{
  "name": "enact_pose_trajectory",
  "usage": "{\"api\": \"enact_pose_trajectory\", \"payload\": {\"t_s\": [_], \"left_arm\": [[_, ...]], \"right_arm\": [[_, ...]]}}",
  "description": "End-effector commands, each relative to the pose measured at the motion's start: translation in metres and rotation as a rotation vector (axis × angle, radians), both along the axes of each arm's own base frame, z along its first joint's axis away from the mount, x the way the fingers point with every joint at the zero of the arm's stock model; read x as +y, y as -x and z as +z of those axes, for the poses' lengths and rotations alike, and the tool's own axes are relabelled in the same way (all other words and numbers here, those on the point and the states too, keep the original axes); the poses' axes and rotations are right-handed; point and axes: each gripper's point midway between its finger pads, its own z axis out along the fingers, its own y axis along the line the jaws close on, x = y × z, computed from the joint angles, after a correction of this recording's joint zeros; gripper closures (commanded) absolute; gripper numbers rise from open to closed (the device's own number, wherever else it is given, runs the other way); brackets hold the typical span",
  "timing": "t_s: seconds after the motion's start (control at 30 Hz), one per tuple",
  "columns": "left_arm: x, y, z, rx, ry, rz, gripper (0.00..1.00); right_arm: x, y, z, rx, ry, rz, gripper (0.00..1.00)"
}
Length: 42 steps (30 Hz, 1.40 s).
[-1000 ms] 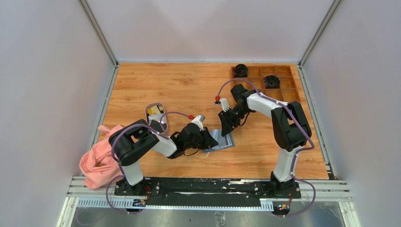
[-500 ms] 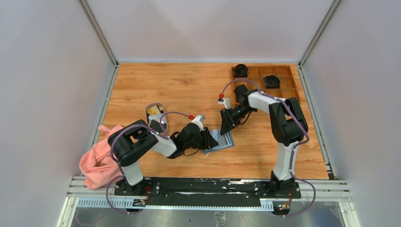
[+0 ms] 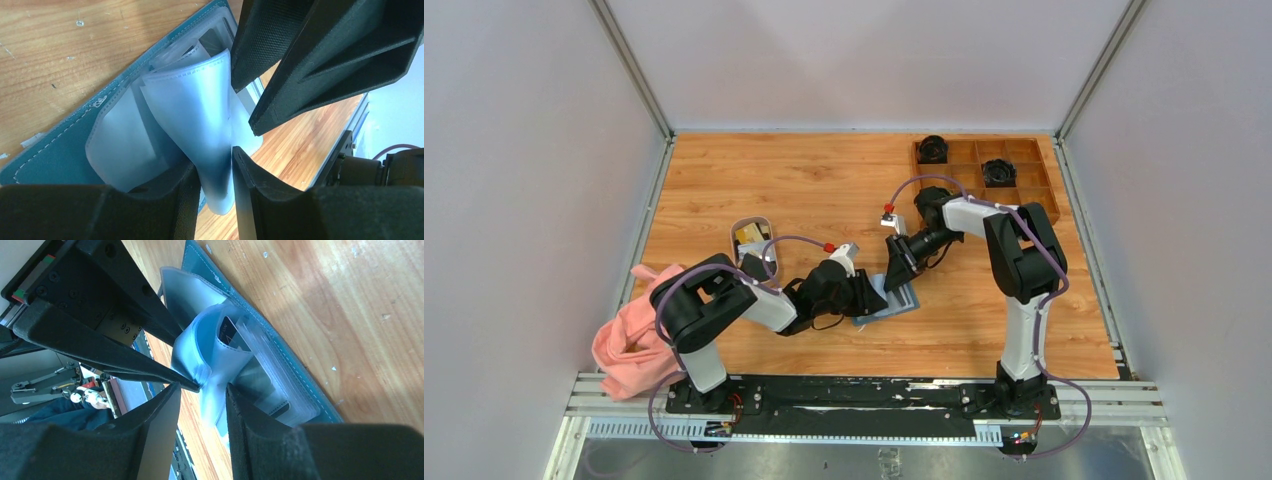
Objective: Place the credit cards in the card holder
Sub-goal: Open the card holder at the center of the board.
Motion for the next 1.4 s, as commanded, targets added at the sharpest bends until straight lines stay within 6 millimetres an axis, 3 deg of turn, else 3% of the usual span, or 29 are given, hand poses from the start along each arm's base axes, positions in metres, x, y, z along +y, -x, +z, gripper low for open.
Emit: {"api": "enact_pose_trajectory", "payload": {"t_s": [0.0,0.17,0.6,0.93,1.1,1.37], "left_arm": [[0.055,0.029,-0.071,0.128,-0.293,0.006,0.61],[0.054,0.029,-0.067,0.120,-0.283,0.003,0.53],[0.058,0.032,-0.036,0.041,-0.224,-0.019,0.29],[0.057,0.031,-0.026,0.017,-0.205,-0.030,0.14],[0.061,0.029,-0.031,0.031,-0.216,-0.010,0.14],[0.067,0.024,-0.037,0.044,-0.230,0.019,0.24]], "right_arm": [[-0.001,0.013,-0.009,0.061,0.021,0.010,0.57],[0.002,0.015,-0.007,0.084,-0.004,0.007,0.58],[0.021,0.014,0.022,0.154,-0.165,-0.007,0.58],[0.043,0.021,0.020,0.240,-0.196,0.022,0.58],[0.060,0.019,0.028,0.269,-0.226,0.038,0.58],[0.073,0.015,0.034,0.299,-0.265,0.058,0.58]]}}
